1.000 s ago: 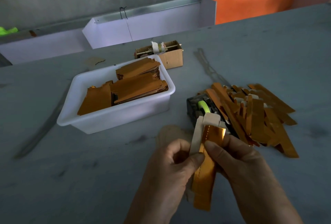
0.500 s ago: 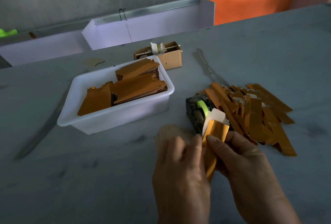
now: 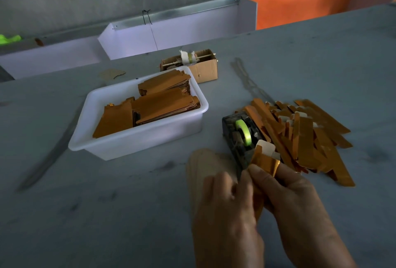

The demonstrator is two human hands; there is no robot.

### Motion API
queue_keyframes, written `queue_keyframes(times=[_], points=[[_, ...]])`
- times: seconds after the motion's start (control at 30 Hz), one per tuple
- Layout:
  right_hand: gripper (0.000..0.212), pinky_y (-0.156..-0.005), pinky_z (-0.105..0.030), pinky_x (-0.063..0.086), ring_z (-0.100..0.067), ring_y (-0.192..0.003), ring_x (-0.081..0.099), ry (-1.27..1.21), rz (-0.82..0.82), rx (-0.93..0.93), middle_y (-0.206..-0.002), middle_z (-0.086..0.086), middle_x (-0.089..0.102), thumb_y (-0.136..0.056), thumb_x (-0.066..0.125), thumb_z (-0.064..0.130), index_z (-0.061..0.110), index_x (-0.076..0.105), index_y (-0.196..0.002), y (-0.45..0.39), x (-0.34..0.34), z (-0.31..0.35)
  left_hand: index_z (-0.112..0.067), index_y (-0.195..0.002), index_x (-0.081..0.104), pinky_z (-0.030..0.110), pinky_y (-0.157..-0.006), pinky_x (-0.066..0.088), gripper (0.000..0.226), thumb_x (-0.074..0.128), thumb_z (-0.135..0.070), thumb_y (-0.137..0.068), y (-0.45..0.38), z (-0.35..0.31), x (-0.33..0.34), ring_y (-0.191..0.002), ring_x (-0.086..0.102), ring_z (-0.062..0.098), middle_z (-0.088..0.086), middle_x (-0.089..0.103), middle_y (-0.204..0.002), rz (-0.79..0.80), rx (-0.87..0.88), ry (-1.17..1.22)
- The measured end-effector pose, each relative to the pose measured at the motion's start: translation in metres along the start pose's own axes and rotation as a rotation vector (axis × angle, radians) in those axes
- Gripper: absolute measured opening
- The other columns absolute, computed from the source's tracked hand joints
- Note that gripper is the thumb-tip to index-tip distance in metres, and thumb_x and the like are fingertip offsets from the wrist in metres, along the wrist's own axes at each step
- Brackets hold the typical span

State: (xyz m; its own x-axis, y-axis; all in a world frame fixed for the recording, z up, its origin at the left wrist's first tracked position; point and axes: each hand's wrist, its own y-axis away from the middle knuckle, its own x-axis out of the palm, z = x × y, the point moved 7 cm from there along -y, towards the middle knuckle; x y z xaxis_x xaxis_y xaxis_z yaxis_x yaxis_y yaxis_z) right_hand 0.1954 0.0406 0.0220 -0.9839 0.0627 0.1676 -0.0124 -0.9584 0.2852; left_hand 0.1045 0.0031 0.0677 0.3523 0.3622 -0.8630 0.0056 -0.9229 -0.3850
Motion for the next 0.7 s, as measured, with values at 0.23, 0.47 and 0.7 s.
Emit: queue_keyframes(times=[0.23,0.47,0.7], points=[[0.022,-0.077,-0.042,0.048,-0.018,-0.067,0.055,-0.124,0.061,0.010,-0.064,-0.006,0.053,-0.068,0.064,0.035,0.013,0.065,-0.065,0.002,0.006,0.005,-0.027,-0.076,0.071,0.030,-0.058,0.056,0.014,0.075,-0.014,-0.081,-0.004,0.050,0.025,-0.064,0.069,0.016,0.002,0.072,-0.072,0.292,-0.662,1.005],[0.032,-0.070,-0.036,0.050,-0.018,-0.059,0.055,-0.045,0.000,0.007,-0.061,-0.007,0.055,-0.073,0.063,0.037,0.005,0.060,-0.067,-0.007,-0.004,0.006,-0.017,-0.074,0.073,0.018,-0.054,0.051,0.009,0.073,-0.013,-0.082,-0.004,0.045,0.026,-0.056,0.067,0.009,0.001,0.072,-0.066,0.446,-0.646,1.071],[0.046,-0.068,-0.028,0.050,-0.015,-0.071,0.068,0.113,0.097,-0.034,-0.073,-0.005,0.070,-0.084,0.047,0.051,0.011,0.068,-0.079,-0.015,-0.017,0.017,-0.011,-0.070,0.069,0.014,-0.044,0.038,0.012,0.069,-0.010,-0.082,-0.008,0.046,0.025,-0.043,0.049,0.004,0.000,0.061,-0.055,0.315,-0.683,1.166]])
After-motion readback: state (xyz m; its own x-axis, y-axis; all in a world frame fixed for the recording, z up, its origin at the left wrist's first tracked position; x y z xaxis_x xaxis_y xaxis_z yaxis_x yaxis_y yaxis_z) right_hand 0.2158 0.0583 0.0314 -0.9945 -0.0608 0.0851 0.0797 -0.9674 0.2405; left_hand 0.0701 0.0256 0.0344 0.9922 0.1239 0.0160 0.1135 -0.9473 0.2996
